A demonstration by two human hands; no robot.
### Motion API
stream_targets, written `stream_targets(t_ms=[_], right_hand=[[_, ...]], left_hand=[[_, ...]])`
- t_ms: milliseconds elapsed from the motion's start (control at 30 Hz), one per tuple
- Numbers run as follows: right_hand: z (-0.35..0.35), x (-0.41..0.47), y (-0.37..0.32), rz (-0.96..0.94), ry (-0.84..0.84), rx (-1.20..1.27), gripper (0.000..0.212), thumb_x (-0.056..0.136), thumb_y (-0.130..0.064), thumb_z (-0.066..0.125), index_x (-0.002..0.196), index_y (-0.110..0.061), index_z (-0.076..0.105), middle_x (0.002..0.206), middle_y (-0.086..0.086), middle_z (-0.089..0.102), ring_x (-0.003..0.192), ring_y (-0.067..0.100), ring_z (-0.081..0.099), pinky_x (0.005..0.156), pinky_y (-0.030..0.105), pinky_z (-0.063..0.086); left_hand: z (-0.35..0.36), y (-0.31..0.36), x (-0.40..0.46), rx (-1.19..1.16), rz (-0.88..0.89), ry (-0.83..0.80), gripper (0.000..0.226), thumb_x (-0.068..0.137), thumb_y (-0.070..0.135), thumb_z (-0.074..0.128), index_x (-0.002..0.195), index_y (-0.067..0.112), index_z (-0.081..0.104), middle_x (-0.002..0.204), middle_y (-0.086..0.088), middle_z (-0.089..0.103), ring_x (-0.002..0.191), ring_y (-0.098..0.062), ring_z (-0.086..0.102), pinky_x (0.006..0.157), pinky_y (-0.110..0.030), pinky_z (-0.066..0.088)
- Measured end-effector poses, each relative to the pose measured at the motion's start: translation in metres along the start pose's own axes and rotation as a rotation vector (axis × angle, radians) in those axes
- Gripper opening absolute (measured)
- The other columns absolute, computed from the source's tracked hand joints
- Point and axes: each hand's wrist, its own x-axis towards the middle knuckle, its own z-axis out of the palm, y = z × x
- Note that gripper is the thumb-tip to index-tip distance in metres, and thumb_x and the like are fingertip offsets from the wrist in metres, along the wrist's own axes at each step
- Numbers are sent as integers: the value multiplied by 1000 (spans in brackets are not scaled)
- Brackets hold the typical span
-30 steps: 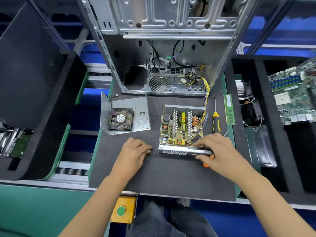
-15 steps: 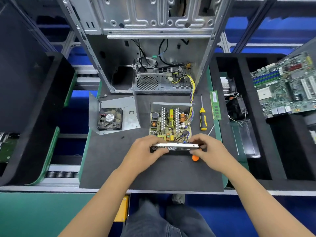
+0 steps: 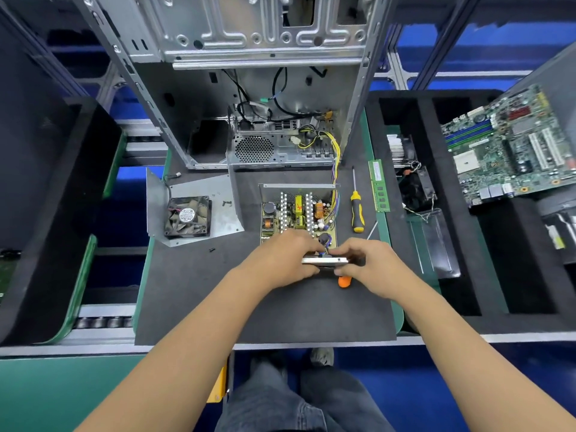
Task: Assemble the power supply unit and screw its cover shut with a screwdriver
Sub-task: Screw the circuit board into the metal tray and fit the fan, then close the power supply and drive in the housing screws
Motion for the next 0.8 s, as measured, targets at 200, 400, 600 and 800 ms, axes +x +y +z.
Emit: stream_targets(t_ms=[200, 400, 600, 800], right_hand=[[2, 0, 3, -36, -11, 10, 39, 82, -3, 77, 95, -39, 67, 93, -10, 70, 89, 3, 63, 78, 9, 46], [7, -2, 6, -49, 16, -27, 37, 87, -6, 72, 101, -39, 63, 101, 0, 69, 88, 14, 61, 77, 12, 46], [0, -3, -4, -77, 146, 127, 33, 89, -4, 68, 103, -33, 69, 89, -6, 72, 80, 3, 63, 73, 9, 45], [-14, 3, -30, -126, 180, 319, 28, 95, -14, 62, 87, -38, 75, 75, -10, 70, 63, 6, 55, 65, 18, 47]], left_hand=[[3, 1, 3, 8, -56, -64, 41, 90, 29, 66, 130, 34, 61, 119, -4, 67, 112, -29, 59, 93, -43, 50], [0, 4, -1, -28, -37, -81, 37, 94, 25, 64, 131, 31, 62, 113, -5, 69, 106, -29, 60, 89, -43, 50], [-33, 15, 0, -44, 2, -25, 33, 93, 29, 66, 126, 31, 63, 101, -1, 69, 99, -23, 60, 85, -37, 49], [-100, 13, 14, -291, -43, -122, 43, 86, 23, 79, 113, 36, 48, 70, 10, 65, 49, 2, 50, 52, -20, 39]])
